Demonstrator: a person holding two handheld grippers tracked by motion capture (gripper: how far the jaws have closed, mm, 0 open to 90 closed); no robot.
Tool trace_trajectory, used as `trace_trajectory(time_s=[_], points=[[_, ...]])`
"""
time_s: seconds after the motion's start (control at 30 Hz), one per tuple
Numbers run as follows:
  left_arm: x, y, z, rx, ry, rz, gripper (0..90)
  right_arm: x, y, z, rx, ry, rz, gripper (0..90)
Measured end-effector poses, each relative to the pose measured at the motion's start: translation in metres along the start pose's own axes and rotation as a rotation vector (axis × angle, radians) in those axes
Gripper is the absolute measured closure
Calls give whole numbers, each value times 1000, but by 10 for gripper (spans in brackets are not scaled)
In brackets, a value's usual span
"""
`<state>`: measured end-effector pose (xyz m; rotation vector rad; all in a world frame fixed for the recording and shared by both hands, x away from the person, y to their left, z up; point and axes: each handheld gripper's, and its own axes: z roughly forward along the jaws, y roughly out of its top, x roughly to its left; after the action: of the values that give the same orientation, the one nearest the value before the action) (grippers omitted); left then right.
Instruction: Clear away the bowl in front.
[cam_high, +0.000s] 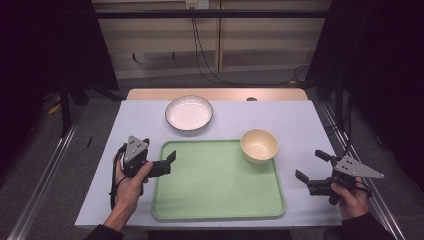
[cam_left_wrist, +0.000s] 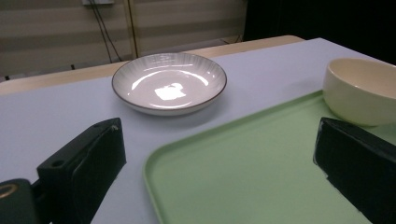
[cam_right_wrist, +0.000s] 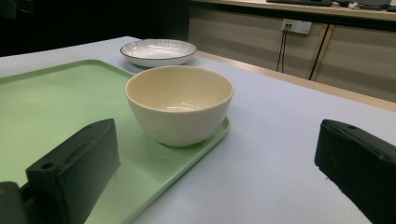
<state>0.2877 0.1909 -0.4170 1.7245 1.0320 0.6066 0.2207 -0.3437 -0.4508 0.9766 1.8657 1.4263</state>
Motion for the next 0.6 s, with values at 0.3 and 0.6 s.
trace_trajectory(time_s=[0.3, 0.6], points=[[6, -20, -27, -12, 3, -28, 18, 0, 0, -1, -2, -3, 2, 0], [12, -35, -52, 5, 31, -53, 22, 0, -1, 0, 6, -3, 5, 0]])
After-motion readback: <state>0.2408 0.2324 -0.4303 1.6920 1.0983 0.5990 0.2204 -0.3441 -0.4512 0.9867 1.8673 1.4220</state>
